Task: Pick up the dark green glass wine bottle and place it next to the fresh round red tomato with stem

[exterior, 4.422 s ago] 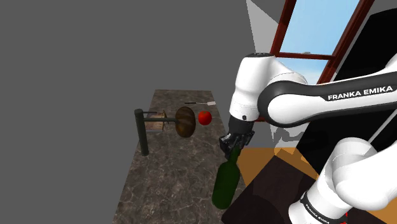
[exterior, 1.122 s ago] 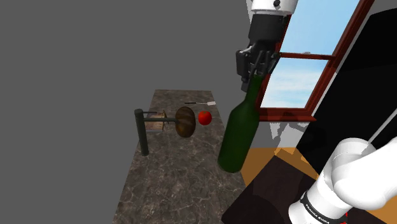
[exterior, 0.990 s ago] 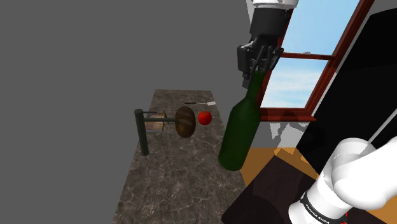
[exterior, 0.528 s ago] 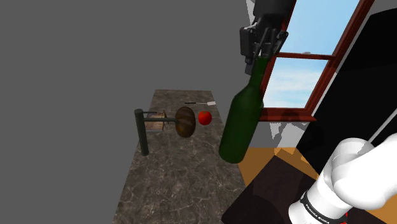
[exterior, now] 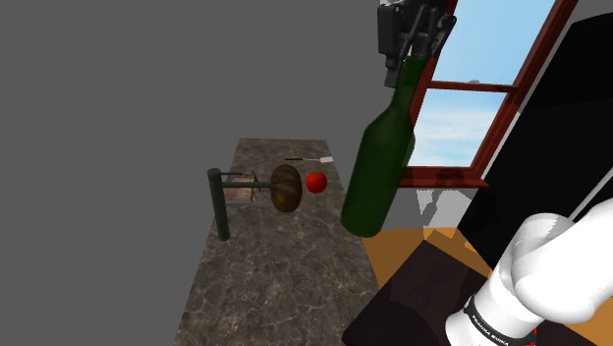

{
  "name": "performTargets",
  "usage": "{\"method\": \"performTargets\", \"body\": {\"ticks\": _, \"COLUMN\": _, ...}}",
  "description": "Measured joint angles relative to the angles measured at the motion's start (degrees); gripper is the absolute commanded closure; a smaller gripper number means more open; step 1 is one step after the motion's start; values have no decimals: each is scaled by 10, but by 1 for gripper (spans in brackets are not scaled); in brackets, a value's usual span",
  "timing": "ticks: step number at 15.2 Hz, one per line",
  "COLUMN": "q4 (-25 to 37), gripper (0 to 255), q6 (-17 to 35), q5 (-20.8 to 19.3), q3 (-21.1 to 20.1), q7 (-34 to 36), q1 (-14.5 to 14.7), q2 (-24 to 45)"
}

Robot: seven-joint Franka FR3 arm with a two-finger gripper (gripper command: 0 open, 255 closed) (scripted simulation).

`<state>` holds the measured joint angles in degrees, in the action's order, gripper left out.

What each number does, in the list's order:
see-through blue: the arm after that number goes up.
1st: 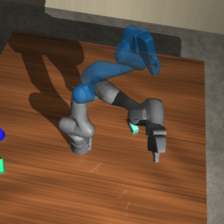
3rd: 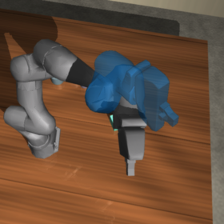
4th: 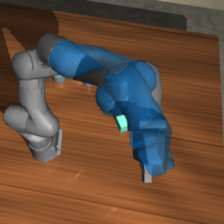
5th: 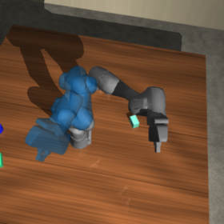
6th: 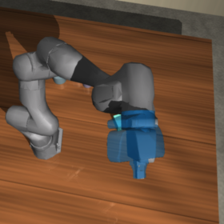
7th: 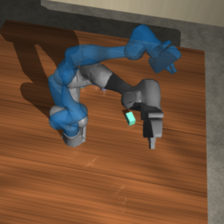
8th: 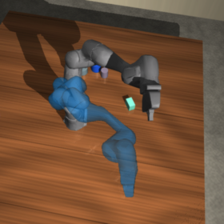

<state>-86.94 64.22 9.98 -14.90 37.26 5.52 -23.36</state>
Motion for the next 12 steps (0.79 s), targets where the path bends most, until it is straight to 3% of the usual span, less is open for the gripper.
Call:
{"method": "performTargets", "body": {"ticks": 3, "q4": 43, "gripper": 255, "q6": -25, "q5": -2, "q3": -2, "q7": 6, "q1": -1, "q2": 18}}
{"method": "performTargets", "body": {"ticks": 6, "q4": 46, "gripper": 255, "q6": -16, "q5": -12, "q3": 11, "q7": -17, "q1": -7, "q2": 33}}
{"method": "performTargets", "body": {"ticks": 12, "q4": -6, "gripper": 255, "q6": 41, "q5": -35, "q3": 56, "q7": -94, "q1": -25, "q2": 47}}
